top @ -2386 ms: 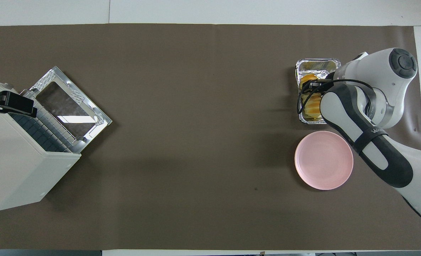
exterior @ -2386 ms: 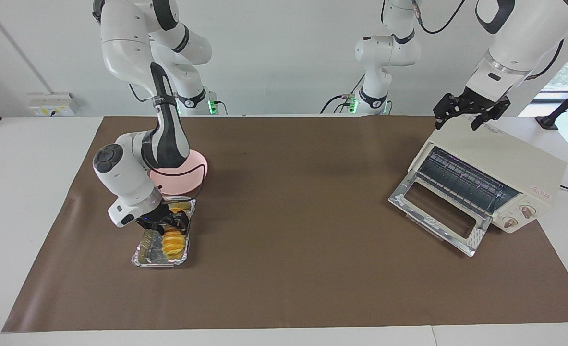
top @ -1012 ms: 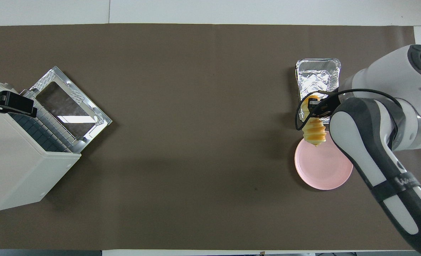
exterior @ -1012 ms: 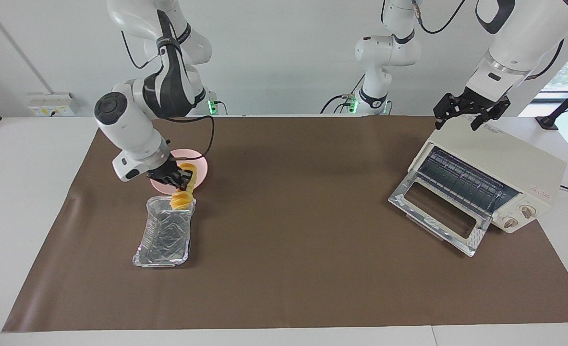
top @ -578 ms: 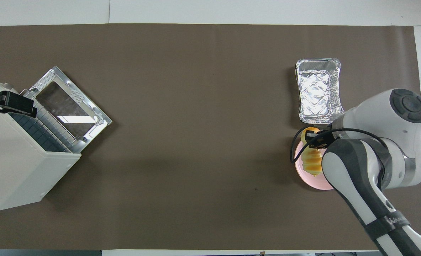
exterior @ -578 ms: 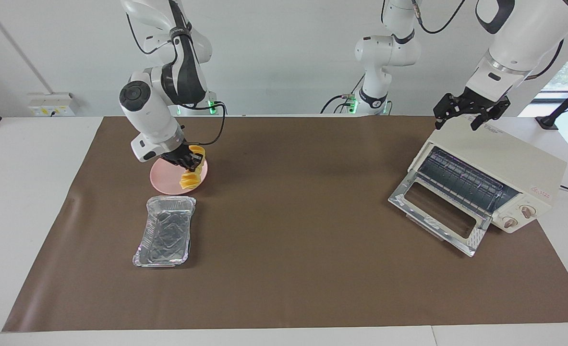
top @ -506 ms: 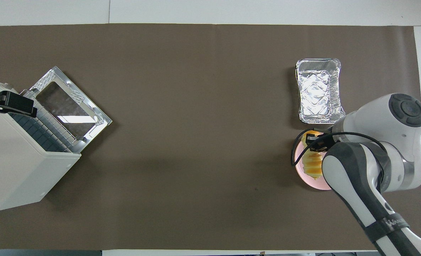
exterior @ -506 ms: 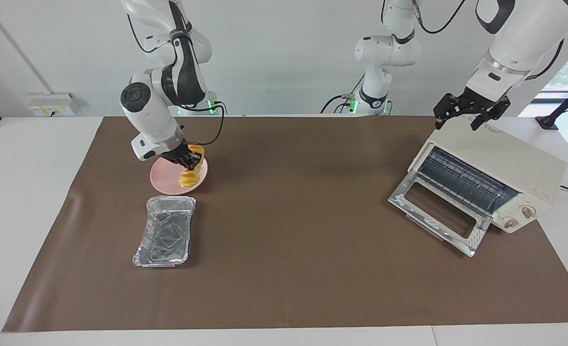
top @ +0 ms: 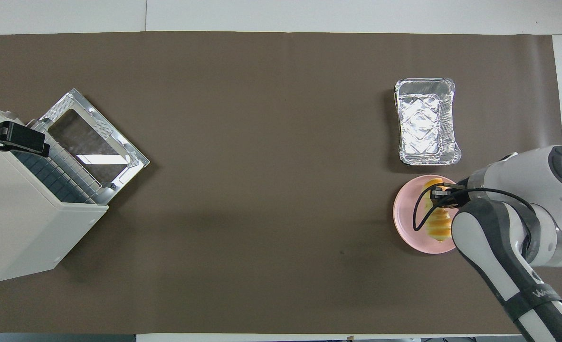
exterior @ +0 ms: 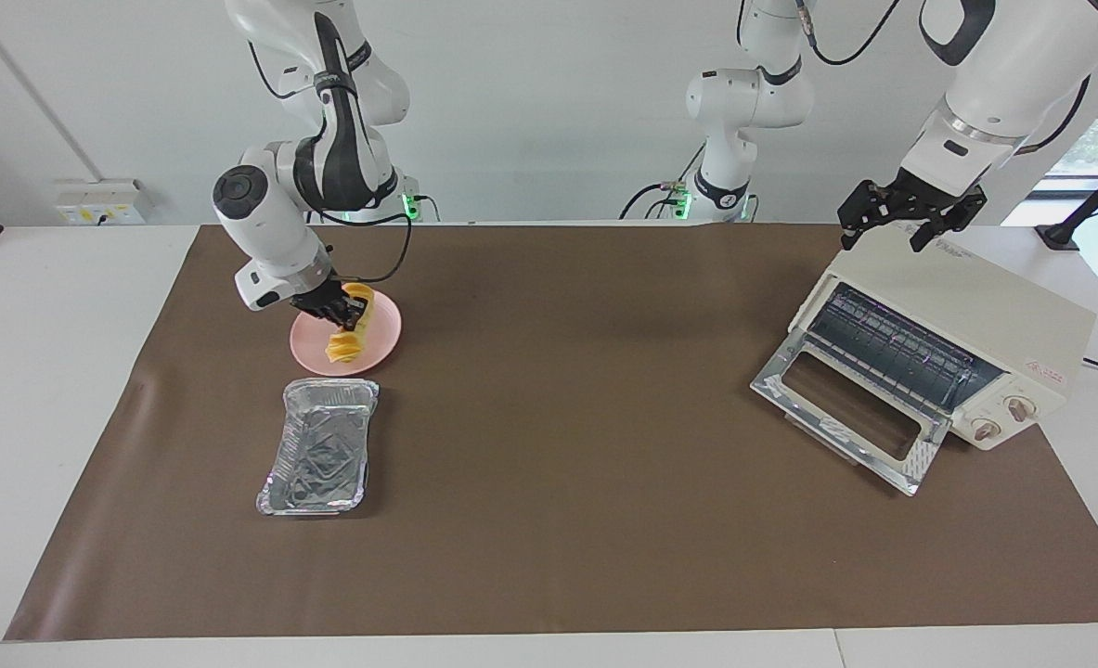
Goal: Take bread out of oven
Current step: 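Lift the bread onto the pink plate with the right gripper, then open the right gripper and withdraw it from the plate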
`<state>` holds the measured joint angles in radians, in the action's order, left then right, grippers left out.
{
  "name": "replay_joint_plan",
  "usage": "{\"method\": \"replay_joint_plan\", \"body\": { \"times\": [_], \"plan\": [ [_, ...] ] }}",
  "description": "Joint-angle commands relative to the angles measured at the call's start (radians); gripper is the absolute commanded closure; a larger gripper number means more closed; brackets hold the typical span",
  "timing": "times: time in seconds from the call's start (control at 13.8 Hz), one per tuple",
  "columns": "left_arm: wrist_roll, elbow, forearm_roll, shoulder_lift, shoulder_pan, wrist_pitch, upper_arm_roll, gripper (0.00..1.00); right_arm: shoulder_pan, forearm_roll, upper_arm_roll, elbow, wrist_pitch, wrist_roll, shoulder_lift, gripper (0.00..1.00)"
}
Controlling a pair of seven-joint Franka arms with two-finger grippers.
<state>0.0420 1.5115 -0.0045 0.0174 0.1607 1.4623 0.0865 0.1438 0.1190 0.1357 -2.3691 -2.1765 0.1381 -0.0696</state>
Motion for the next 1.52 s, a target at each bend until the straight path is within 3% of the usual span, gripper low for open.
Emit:
{"method": "replay_joint_plan", "body": {
  "times": [0.0, 0.29, 0.36, 0.43, 0.65, 0.94, 1.23, 1.45],
  "plan": [
    [0.006, 0.012, -0.008, -0.005, -0.009, 0.006, -0.002, 0.00, 0.014, -0.007, 0.010, -0.039, -0.019, -0.028, -0.029, 1.00],
    [0.006, 0.012, -0.008, -0.005, -0.009, 0.006, -0.002, 0.00, 0.003, 0.002, 0.012, -0.041, -0.020, -0.018, -0.030, 1.00],
    [0.006, 0.012, -0.008, -0.005, -0.009, 0.006, -0.002, 0.00, 0.003, 0.002, 0.012, -0.041, -0.019, -0.018, -0.030, 0.67],
    [0.006, 0.012, -0.008, -0.007, -0.009, 0.006, -0.002, 0.00, 0.002, 0.002, 0.012, -0.038, -0.016, -0.020, -0.030, 0.04],
    [0.006, 0.012, -0.008, -0.005, -0.009, 0.006, -0.002, 0.00, -0.003, 0.004, 0.013, 0.020, 0.029, -0.017, -0.015, 0.00],
    [0.006, 0.012, -0.008, -0.005, -0.009, 0.006, -0.002, 0.00, 0.010, 0.002, 0.008, 0.262, 0.234, -0.023, -0.006, 0.00],
    [0.006, 0.012, -0.008, -0.005, -0.009, 0.006, -0.002, 0.00, 0.022, -0.015, 0.002, 0.419, 0.325, -0.026, -0.019, 0.00],
    [0.006, 0.012, -0.008, -0.005, -0.009, 0.006, -0.002, 0.00, 0.039, -0.015, 0.002, 0.540, 0.459, -0.026, -0.021, 0.00]
  ]
}}
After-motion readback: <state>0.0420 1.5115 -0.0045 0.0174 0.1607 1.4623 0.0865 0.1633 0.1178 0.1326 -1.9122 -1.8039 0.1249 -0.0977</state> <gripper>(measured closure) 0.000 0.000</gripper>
